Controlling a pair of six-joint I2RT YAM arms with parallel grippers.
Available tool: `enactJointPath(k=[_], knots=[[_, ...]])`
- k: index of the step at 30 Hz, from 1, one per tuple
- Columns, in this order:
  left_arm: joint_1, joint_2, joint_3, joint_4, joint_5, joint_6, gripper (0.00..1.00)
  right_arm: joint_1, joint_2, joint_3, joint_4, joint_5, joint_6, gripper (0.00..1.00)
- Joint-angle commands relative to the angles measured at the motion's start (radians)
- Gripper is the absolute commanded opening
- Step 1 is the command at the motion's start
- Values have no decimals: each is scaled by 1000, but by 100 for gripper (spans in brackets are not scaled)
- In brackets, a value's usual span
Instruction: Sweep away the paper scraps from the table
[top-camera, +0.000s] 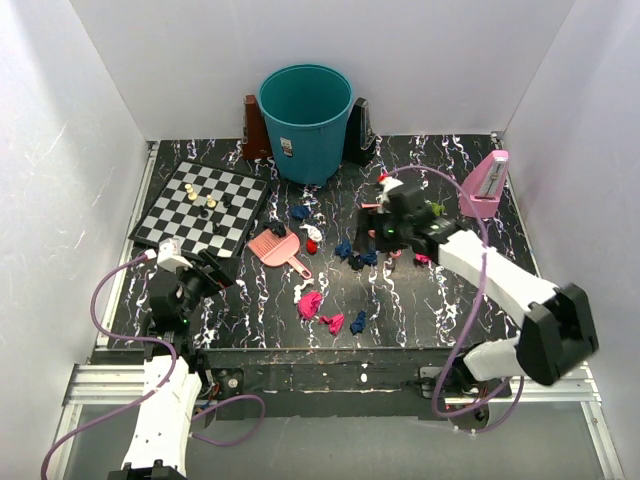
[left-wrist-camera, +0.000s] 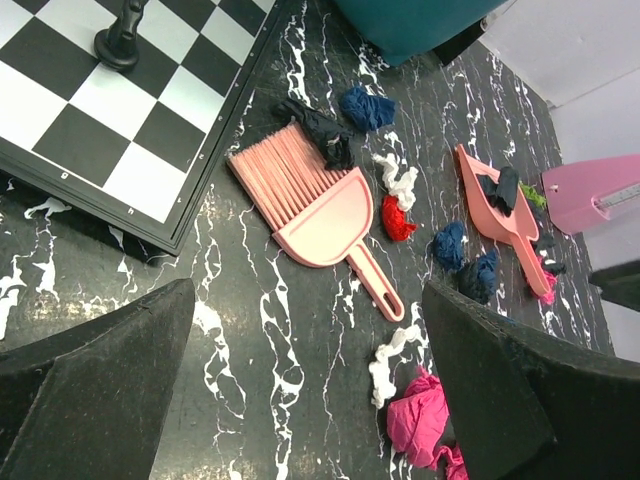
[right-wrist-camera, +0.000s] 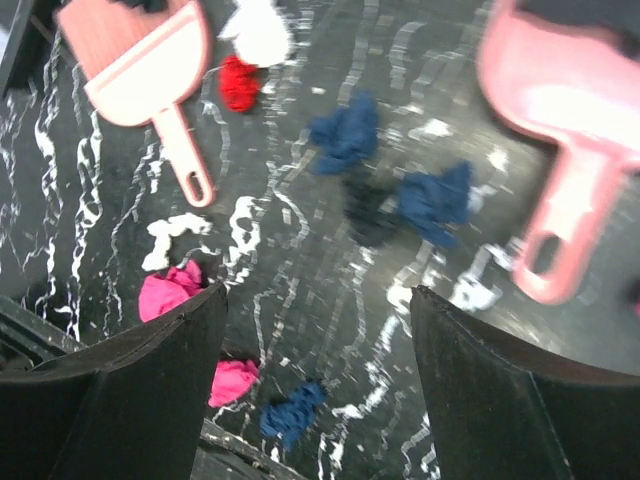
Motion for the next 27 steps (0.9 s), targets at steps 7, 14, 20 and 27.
enactJointPath(k=[7,14,20,27], knots=[[6,-6,-13,41,48,12,98,305,377,300,73,58,-181,77],[6,-8,-14,43,53,12,98,402,610,504,16,144,-225,74],[4,-9,-14,43,51,10,98,410,719,558,48,146,-230,73],[4,-8,-16,44,50,12,98,410,815,609,30,164,-224,71]])
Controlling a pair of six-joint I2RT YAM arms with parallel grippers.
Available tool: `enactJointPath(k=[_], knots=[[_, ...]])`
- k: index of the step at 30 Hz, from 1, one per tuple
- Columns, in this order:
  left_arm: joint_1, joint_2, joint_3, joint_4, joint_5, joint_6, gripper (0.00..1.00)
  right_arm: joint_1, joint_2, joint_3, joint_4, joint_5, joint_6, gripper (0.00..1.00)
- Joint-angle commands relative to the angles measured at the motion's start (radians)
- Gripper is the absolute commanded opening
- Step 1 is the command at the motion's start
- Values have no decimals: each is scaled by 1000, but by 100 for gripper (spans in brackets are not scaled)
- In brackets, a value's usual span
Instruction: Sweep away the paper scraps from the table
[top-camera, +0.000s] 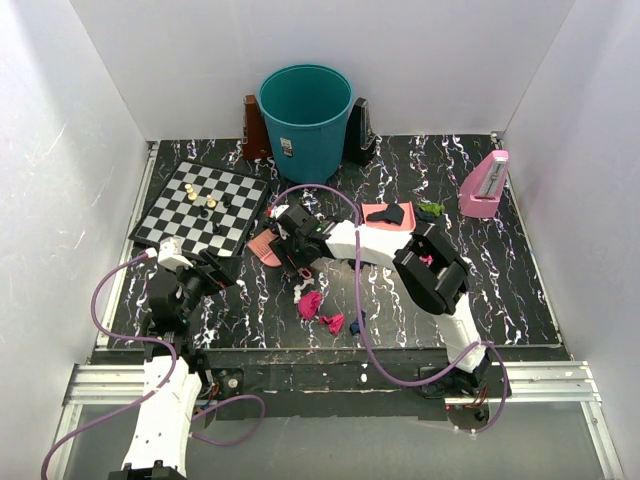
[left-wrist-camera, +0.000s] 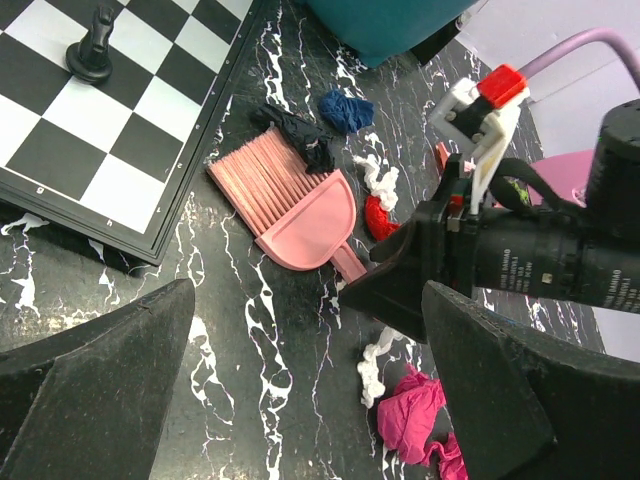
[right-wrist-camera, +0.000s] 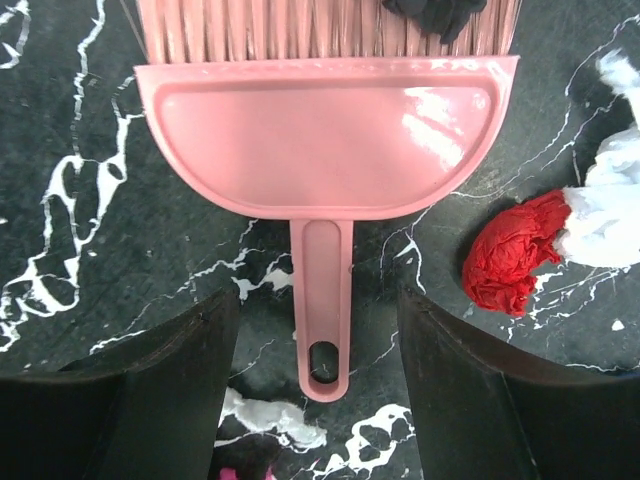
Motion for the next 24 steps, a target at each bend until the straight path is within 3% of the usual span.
enactJointPath(k=[1,8,13,24], knots=[[6,-5,-12,10,12,9,98,0,30,45,-4,28,-4,69],[4,-5,-14,11,11,9,98,0,58,42,-19,35,8,33],[6,-4,-15,14,12,8,98,0,44,25,-25,37,25,13],[6,-1,-15,16,17,9,97,-14,-181,45,-83,-37,125,13]])
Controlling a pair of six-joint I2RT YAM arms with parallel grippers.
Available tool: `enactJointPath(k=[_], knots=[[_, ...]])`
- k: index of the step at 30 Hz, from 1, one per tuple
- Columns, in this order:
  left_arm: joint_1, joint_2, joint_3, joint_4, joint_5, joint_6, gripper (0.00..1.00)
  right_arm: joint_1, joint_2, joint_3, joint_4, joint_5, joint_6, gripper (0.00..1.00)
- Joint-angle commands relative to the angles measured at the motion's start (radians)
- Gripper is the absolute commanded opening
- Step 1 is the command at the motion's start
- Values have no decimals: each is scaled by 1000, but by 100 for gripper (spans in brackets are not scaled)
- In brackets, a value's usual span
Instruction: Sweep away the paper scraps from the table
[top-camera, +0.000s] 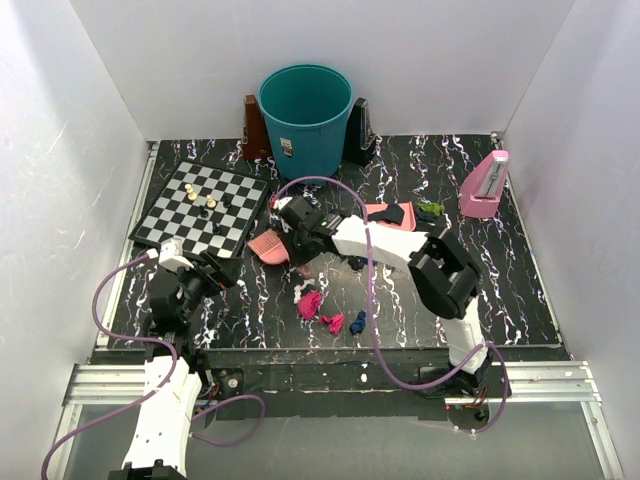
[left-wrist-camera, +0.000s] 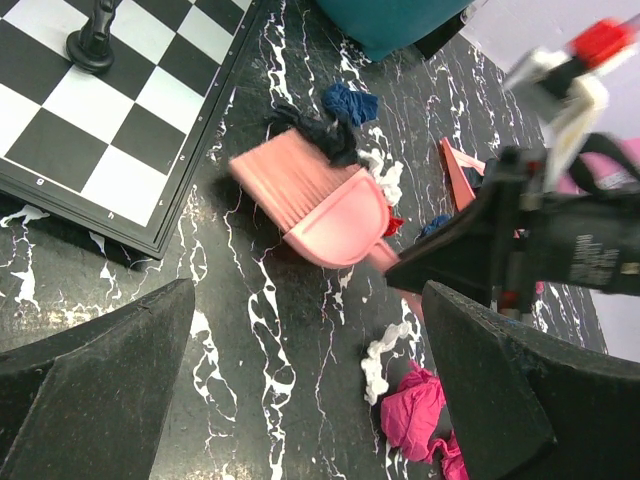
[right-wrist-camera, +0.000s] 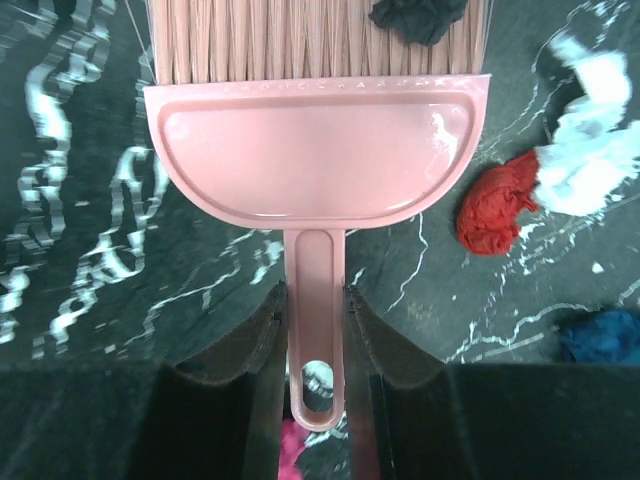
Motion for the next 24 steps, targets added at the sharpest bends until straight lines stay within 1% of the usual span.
enactJointPath(k=[1,5,8,10,13,15,17,18,19,20,24], knots=[[6,-1,-2,12,14,10,97,-18,-173,28,-32,-54,94,13],[6,-2,-2,12,14,8,97,-62,-245,7,-64,-177,189,13],[6,-4,-2,12,16,8,97,-97,-323,-79,-32,-259,255,13],[6,-5,-2,11,17,8,97,-122,-389,-160,40,-329,307,13],[6,-7,-2,11,17,10,97,-182,-489,-310,182,-440,430,13],[6,-8,-2,11,17,7,97,-248,-552,-437,329,-557,557,13],[4,-8,-4,11,14,7,97,-300,-595,-578,551,-641,739,13],[6,-8,-4,11,17,8,97,-317,-609,-634,657,-663,796,13],[4,-8,-4,11,16,8,97,-326,-619,-677,721,-675,833,13],[6,-10,-4,11,17,7,97,-331,-621,-694,739,-679,847,13],[6,-10,-4,12,17,7,97,-331,-624,-676,684,-682,817,13]])
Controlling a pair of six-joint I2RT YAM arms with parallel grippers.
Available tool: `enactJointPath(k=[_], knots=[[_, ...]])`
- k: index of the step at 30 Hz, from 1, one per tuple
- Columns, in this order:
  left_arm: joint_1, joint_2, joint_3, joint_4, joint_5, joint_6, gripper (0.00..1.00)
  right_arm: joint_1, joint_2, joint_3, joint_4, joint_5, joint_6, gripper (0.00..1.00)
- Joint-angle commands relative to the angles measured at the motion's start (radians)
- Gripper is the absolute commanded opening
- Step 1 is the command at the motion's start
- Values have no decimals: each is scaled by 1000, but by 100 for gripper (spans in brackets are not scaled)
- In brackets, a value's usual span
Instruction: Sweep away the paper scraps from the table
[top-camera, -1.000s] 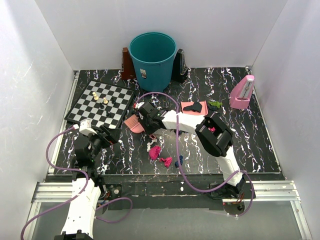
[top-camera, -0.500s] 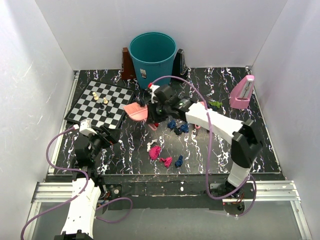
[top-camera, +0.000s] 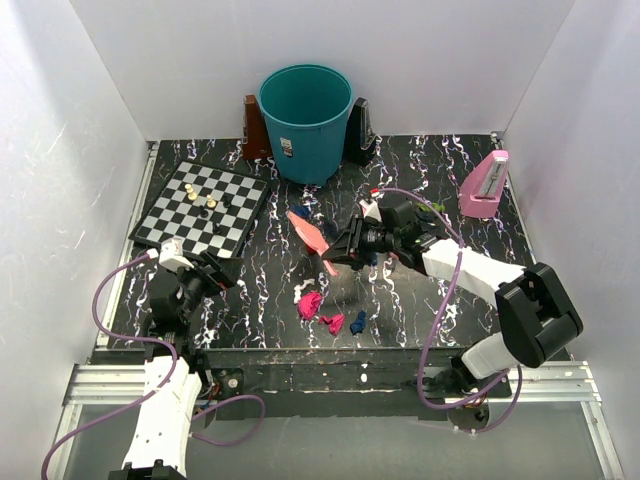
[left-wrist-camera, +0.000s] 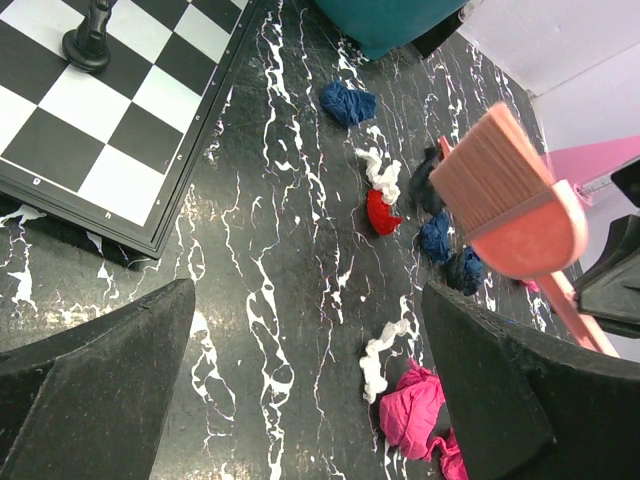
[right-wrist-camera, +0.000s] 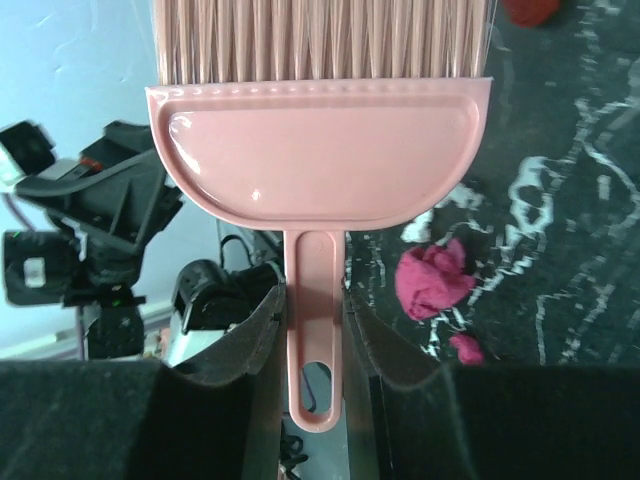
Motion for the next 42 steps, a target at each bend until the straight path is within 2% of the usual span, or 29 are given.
enactJointPath(k=[1,4,7,11,15,19,21,25,30,32,37,42], knots=[[6,-10,-4,12,12,7,97,10,-35,25,190,-105,90,13],[6,-8,-4,16,12,8,97,10,-37,32,191,-108,85,13],[6,-3,-4,17,12,7,97,19,-9,101,46,-76,-3,13],[4,-2,-4,22,14,5,97,77,58,248,-209,109,-198,13],[6,0,-2,20,14,5,97,126,103,330,-309,211,-284,12],[6,7,-10,44,31,4,98,127,57,322,-355,290,-337,12],[4,32,-22,110,103,-1,98,127,19,313,-410,370,-376,12],[3,84,-19,157,141,-4,98,127,-81,266,-514,542,-461,12],[-61,182,-27,307,192,-96,98,131,-248,91,-508,547,-574,13],[-127,257,10,301,174,-165,98,131,-306,42,-510,563,-597,13],[-290,424,284,117,114,-196,98,134,-405,-29,-513,577,-620,13],[-351,596,452,23,166,-268,98,145,-440,-37,-501,545,-676,14]])
